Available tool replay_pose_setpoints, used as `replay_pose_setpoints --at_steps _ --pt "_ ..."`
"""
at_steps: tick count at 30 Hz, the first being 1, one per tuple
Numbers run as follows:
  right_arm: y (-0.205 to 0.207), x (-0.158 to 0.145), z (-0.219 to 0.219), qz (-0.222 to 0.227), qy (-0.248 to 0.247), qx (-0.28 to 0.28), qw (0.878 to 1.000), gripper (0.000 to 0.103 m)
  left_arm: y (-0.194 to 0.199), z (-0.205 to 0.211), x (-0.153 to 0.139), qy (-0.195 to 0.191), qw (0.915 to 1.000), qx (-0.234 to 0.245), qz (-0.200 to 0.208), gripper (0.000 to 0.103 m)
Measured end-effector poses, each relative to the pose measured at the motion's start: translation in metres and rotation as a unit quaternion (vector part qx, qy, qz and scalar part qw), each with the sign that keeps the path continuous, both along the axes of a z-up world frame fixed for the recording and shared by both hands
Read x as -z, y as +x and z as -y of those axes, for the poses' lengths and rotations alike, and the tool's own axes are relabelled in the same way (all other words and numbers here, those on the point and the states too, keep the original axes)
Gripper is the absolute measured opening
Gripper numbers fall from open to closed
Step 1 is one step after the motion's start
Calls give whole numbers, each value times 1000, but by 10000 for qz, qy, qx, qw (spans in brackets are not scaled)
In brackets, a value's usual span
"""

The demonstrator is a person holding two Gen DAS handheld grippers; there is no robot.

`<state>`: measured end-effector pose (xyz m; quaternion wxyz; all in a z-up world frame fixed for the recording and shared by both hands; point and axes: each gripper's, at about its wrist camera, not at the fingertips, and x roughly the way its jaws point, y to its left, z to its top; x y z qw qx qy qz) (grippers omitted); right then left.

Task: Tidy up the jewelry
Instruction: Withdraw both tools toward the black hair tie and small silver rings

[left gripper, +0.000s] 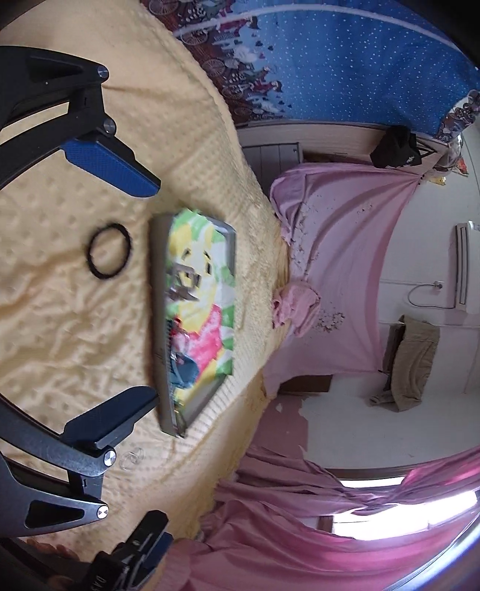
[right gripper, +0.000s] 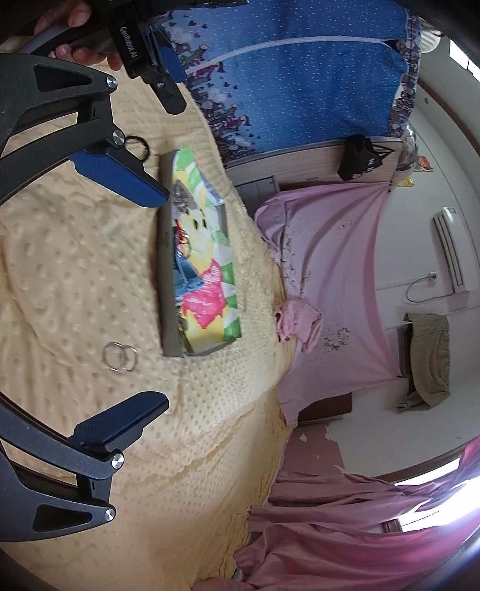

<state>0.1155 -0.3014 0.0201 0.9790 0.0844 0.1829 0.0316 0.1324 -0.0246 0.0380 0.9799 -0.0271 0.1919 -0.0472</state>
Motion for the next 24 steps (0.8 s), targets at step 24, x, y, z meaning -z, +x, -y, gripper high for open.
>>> replay_pose_setpoints --at_steps 24 --pt "80 64 1 -1216 198 -89 9923 98 64 -14 69 -170 9892 -492 -1373 103"
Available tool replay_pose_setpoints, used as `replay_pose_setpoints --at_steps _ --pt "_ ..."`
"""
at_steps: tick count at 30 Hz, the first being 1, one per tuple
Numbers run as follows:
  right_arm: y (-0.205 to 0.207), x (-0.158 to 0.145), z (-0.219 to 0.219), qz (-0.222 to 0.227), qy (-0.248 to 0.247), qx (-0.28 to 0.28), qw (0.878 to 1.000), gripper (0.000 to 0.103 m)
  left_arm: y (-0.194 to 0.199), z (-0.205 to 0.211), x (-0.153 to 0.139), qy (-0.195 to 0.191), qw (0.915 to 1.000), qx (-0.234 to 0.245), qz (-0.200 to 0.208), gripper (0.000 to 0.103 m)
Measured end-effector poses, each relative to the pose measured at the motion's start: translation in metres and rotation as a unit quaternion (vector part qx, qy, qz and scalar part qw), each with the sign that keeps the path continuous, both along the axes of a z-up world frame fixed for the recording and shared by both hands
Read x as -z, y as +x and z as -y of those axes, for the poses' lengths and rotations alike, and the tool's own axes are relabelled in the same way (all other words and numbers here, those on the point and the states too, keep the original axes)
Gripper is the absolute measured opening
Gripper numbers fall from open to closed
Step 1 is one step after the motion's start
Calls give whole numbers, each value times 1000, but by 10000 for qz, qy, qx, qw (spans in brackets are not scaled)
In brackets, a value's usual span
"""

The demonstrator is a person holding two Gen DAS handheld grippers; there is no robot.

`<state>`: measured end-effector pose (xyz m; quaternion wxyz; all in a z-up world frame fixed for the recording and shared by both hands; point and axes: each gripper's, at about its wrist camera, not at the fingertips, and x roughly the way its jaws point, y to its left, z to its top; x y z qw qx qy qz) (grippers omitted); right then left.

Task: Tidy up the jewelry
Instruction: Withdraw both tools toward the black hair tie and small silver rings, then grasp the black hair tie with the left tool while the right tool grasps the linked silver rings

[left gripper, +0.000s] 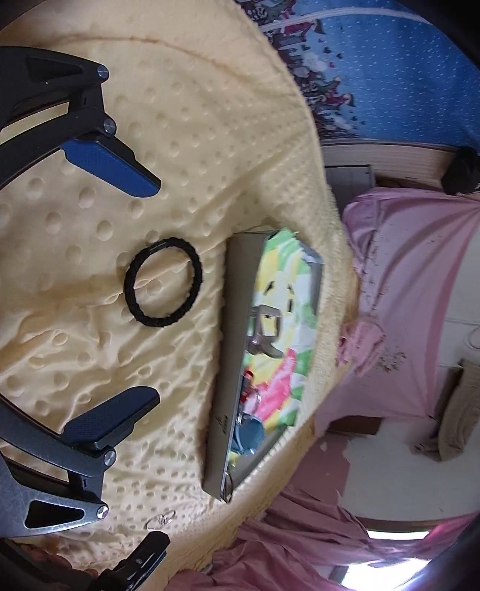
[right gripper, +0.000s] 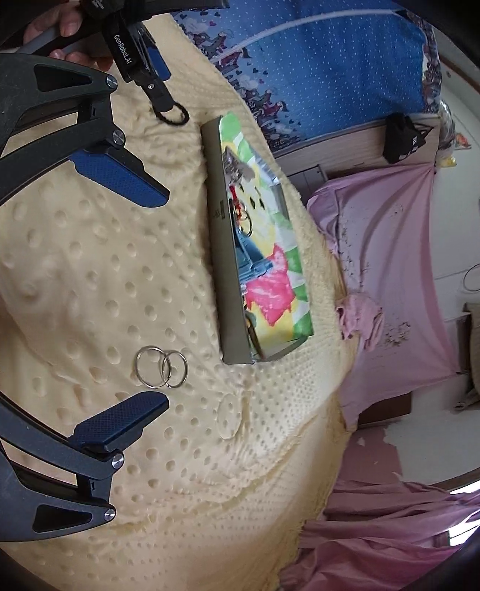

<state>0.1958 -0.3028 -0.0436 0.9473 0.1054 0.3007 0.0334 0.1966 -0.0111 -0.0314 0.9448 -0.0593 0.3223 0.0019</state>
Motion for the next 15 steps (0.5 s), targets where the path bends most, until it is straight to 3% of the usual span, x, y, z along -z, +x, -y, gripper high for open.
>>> replay_pose_setpoints --at_steps 7,15 --pt "32 23 10 -451 252 135 9986 98 18 10 13 165 9993 127 -303 103" --pt "49 34 -3 -553 426 -265 9972 98 24 21 14 157 9980 539 -285 100"
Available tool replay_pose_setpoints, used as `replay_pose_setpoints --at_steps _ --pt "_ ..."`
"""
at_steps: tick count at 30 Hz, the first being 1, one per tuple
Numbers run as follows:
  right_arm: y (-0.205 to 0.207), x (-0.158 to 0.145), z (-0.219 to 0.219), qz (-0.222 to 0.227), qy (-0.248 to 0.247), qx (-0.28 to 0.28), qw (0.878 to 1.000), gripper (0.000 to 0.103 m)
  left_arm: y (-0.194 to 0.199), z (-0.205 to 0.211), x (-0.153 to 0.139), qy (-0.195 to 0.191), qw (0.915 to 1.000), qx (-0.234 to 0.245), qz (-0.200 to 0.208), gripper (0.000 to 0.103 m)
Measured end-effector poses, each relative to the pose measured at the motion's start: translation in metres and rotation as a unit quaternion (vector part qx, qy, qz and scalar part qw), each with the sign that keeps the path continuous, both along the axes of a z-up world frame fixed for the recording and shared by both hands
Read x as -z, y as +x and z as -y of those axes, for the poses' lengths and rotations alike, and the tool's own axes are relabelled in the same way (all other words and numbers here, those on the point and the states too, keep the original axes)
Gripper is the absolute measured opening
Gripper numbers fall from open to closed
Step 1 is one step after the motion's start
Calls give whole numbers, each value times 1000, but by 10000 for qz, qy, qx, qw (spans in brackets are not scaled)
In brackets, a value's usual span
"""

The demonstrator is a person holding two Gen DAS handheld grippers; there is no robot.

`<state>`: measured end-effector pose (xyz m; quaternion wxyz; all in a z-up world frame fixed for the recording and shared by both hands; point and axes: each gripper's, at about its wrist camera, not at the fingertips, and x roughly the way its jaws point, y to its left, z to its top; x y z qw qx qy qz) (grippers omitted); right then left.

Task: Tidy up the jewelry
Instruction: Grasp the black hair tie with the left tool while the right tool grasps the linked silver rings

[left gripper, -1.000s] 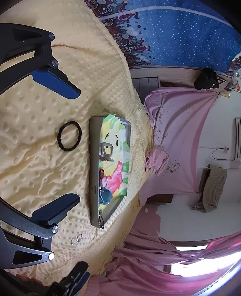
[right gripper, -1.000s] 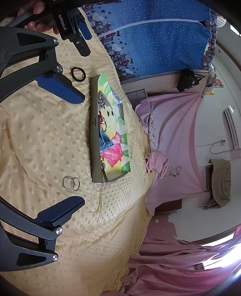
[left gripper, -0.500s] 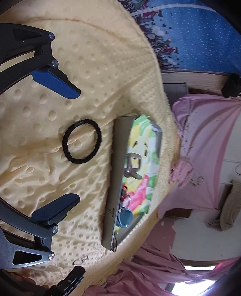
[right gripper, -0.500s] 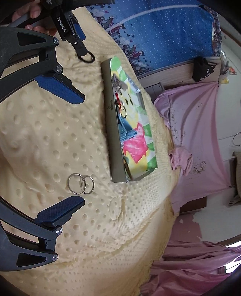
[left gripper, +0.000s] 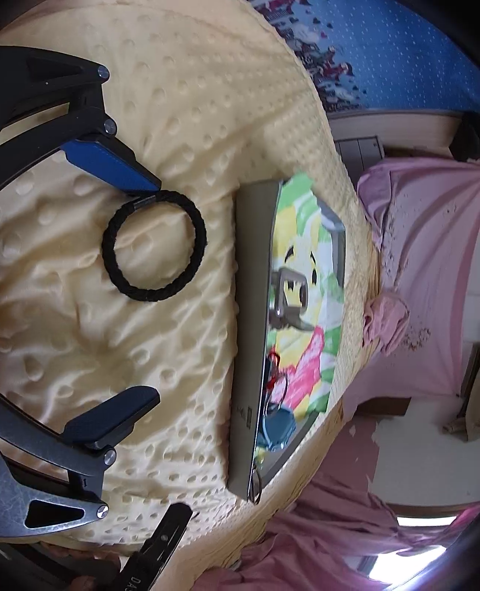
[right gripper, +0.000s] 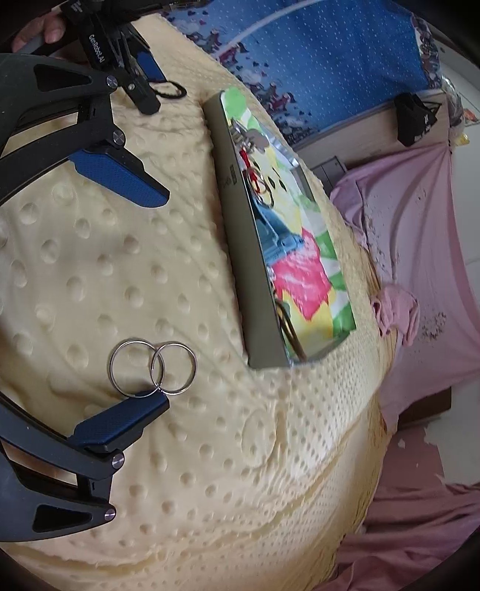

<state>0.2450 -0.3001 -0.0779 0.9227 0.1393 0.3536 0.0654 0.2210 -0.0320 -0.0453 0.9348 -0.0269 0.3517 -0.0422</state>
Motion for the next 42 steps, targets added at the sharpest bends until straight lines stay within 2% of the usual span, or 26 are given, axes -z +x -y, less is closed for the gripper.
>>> replay_pose_setpoints --at_steps 3,6,9,11,13,16,23,25,27,35,42 --pt "1 0 -7 21 15 -149 9999 93 -1 0 0 -71 10000 65 26 92" --pt "2 0 -12 25 -6 -240 9997 82 -3 -5 0 -240 9996 93 73 81" --pt "4 1 -15 15 8 -325 9995 80 -2 -7 0 -333 9994 80 79 69" --pt "5 1 -19 10 24 -376 9993 71 -3 -8 1 -354 9993 82 74 62" --pt "4 2 -18 19 23 -409 9992 69 -3 -8 1 -359 9993 103 77 53" --pt "3 1 -20 42 4 -448 9990 57 -2 -6 1 -370 9992 159 84 43" --pt "4 2 -25 36 -45 -519 9986 32 -5 -2 -1 -437 9985 319 121 22" --pt "5 2 -26 17 -15 -541 9985 27 -6 -2 -1 -469 9982 348 119 17" --pt "5 3 -27 15 -35 -552 9985 27 -6 -3 -2 -507 9979 376 140 11" --pt "-2 -5 -37 267 -122 -757 9967 26 -11 8 -15 -593 9952 703 346 10" --pt "-7 -27 -40 699 -194 -809 9941 26 7 17 -35 -772 9926 783 521 10"
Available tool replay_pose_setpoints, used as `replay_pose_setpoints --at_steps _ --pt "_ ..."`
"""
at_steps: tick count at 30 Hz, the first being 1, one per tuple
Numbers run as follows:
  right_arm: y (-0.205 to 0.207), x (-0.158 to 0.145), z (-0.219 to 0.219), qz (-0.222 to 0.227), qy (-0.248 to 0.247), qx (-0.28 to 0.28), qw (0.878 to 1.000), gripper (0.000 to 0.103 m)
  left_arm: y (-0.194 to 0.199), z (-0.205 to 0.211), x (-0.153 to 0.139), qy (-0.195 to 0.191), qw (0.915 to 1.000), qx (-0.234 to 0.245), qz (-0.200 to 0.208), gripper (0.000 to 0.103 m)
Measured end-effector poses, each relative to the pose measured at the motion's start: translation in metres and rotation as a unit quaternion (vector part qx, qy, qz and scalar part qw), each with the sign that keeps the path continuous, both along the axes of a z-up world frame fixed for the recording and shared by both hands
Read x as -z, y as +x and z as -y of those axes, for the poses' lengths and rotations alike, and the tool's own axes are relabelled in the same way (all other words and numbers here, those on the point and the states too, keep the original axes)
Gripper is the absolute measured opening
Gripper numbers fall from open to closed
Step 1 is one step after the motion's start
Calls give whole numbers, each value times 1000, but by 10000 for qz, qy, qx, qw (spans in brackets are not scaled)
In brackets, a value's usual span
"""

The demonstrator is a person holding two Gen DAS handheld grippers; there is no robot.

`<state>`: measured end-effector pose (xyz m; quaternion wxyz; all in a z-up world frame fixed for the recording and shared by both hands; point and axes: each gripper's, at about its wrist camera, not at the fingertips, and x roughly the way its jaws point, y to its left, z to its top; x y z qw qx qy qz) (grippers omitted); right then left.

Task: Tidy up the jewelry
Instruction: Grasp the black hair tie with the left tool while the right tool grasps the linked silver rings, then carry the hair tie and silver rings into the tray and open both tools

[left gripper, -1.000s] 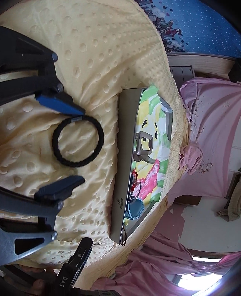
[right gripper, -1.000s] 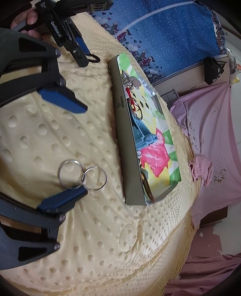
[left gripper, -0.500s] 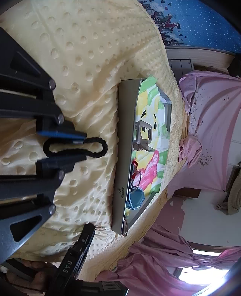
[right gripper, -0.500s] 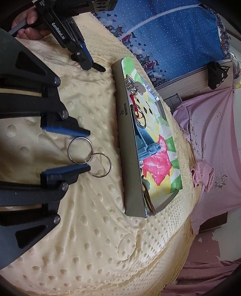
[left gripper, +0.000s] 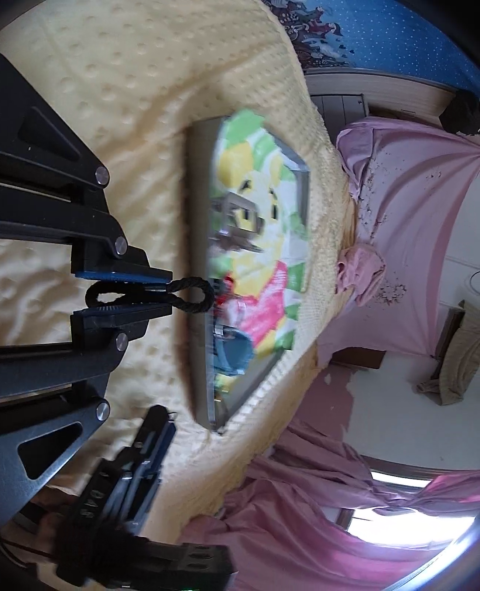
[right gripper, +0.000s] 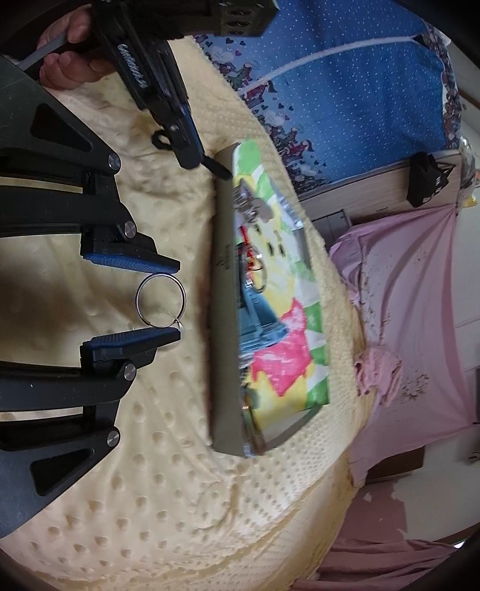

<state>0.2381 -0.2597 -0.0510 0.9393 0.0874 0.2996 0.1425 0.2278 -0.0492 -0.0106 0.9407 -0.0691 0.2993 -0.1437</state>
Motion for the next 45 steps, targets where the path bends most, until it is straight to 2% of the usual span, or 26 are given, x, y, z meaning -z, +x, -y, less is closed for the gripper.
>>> replay_pose_setpoints --at_steps 9,15,19,27,39,41,43,45 --pt "22 -39 10 463 -96 119 9988 26 48 18 -35 -38 9995 70 296 10" --pt "56 -60 18 558 -240 227 9979 26 85 25 -33 -126 9997 132 180 10" --pt "72 -53 24 383 -320 339 9982 26 96 31 -23 -6 9999 109 69 10" --pt "88 -15 31 -224 -265 454 9984 26 101 36 -5 118 9997 77 -184 10" --pt "89 -6 32 -380 -274 528 9975 27 102 42 6 216 9986 38 -475 11" --pt "89 -6 32 -385 -313 542 9973 28 102 42 6 249 9987 7 -451 17" --pt "89 -6 32 -393 -296 542 9973 28 101 41 5 240 9988 -34 -423 27" --pt "89 -7 33 -392 -294 559 9972 28 101 40 5 241 9989 -67 -403 31"
